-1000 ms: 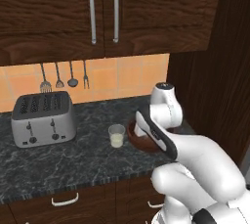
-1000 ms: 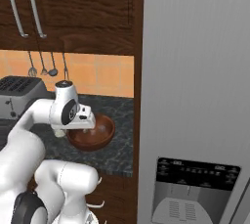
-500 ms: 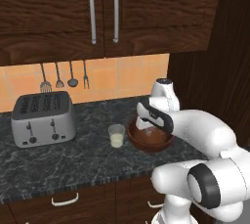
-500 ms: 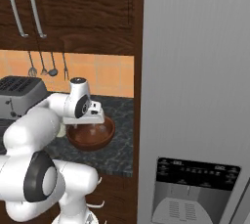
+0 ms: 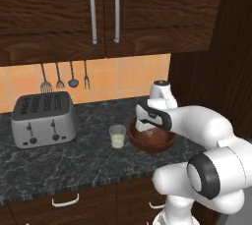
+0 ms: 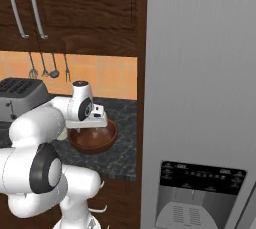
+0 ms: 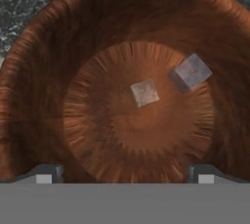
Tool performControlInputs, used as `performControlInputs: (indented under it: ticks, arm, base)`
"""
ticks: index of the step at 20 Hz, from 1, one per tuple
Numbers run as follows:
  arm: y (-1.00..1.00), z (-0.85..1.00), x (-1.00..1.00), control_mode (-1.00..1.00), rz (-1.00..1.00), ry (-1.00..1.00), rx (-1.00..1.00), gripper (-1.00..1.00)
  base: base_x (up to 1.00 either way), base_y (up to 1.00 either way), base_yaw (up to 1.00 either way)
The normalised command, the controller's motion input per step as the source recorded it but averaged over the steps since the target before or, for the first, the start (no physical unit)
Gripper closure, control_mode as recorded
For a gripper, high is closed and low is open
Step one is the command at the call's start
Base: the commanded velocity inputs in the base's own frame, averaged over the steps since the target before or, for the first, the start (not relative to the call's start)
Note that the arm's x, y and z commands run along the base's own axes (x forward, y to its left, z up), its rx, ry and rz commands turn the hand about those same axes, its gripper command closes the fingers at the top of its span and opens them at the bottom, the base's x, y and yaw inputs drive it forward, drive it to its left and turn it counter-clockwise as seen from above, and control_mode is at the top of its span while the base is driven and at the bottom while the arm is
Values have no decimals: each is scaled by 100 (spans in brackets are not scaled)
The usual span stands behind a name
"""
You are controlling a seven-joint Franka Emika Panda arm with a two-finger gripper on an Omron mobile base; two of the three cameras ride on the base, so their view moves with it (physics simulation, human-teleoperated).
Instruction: Grab a lemon wedge from the fridge and one ice cube from the ice bowl, and put them in the glass of lemonade.
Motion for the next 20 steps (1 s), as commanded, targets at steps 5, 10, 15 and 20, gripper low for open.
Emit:
performControlInputs:
  ticks: [5, 10, 15, 20]
  arm:
    - [0, -5, 24, -100, 0, 0, -1, -100]
    - [0, 0, 17, -100, 0, -1, 0, -100]
    - [-2, 0, 25, -100, -2, 1, 2, -100]
    - [0, -21, 11, -100, 0, 2, 0, -100]
  base:
    - [0, 0, 0]
    - [0, 0, 0]
    - [0, 0, 0]
    - [0, 0, 0]
